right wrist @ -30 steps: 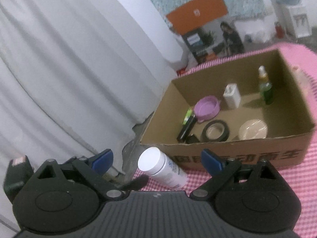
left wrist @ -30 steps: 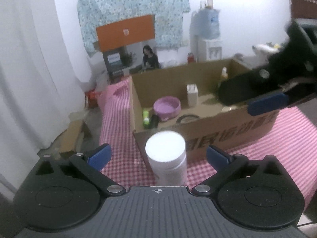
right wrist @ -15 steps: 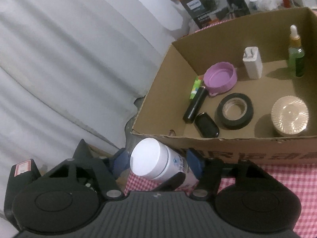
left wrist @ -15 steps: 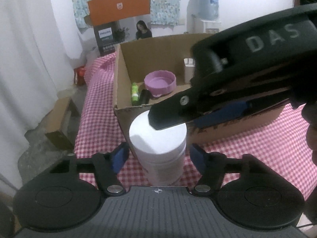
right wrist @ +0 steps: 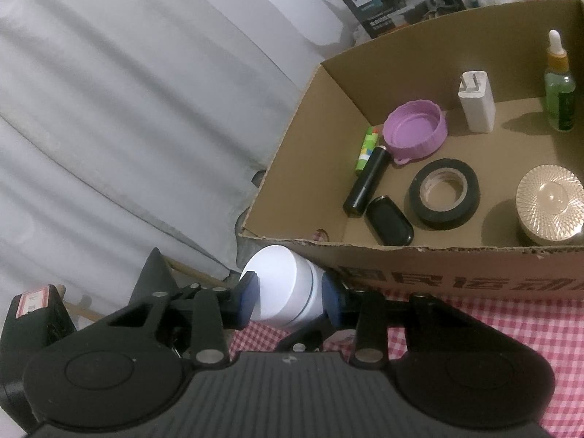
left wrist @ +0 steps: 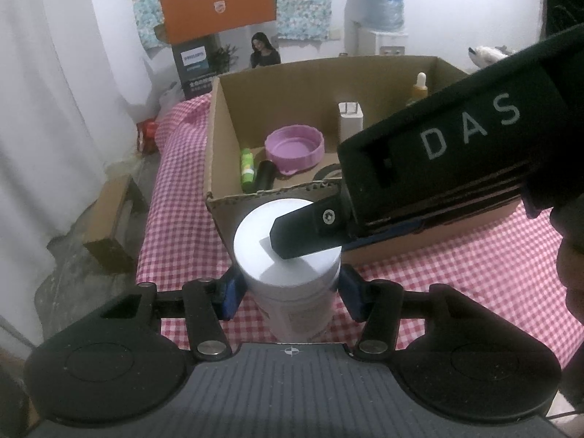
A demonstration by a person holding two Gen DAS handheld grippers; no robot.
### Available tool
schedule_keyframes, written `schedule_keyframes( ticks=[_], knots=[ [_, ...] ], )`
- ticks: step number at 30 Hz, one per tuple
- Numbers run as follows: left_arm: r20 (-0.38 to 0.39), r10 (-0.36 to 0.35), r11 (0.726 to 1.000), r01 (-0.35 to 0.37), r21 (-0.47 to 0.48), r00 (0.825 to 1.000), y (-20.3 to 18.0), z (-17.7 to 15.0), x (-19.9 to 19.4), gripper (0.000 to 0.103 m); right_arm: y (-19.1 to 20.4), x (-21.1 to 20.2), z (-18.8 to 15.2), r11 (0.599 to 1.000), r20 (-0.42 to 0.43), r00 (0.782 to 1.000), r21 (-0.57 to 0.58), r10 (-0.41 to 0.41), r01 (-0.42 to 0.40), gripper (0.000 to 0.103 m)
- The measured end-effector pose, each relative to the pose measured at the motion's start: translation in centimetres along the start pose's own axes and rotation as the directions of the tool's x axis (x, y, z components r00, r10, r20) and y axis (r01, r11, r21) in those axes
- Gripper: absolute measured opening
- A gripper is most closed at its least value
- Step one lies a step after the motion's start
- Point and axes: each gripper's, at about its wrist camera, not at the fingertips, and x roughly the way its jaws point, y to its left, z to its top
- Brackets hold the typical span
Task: Organize rigid objects
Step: 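Grasp the white plastic jar around its body with the right gripper, then lift the white jar and carry it over the box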
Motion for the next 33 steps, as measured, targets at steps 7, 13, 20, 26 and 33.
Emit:
schedule_keyframes(
  ticks=[7,13,20,26,33],
  knots=[
    [0.004,0.008,1.0,-0.008,-0.008,1.0,-0.1,-0.1,-0.8,0.053,0.4,-0.4,-0.2,1.0,0.003,1.0,-0.006,0.009,-0.009,0.041],
    [0.025,0.026,1.0,-0.026,0.0,0.999,-0.4,-0.2,-2.0,0.053,1.0,-1.3,-0.6,0.999,0.018,0.999,-0.023,0.026,-0.026,0.041],
    [0.057,0.047,0.999,-0.048,0.012,0.997,-0.9,-0.3,-3.7,0.053,1.9,-2.7,-1.2,0.998,0.041,0.998,-0.048,0.045,-0.043,0.041],
    [0.08,0.057,0.998,-0.059,0.023,0.995,-1.5,-0.5,-4.8,0.053,2.5,-3.8,-1.7,0.997,0.062,0.997,-0.06,0.054,-0.051,0.041],
    [0.097,0.06,0.997,-0.064,0.036,0.993,-2.0,-0.6,-5.4,0.053,2.6,-4.8,-2.3,0.997,0.08,0.995,-0.062,0.06,-0.055,0.041]
  ],
)
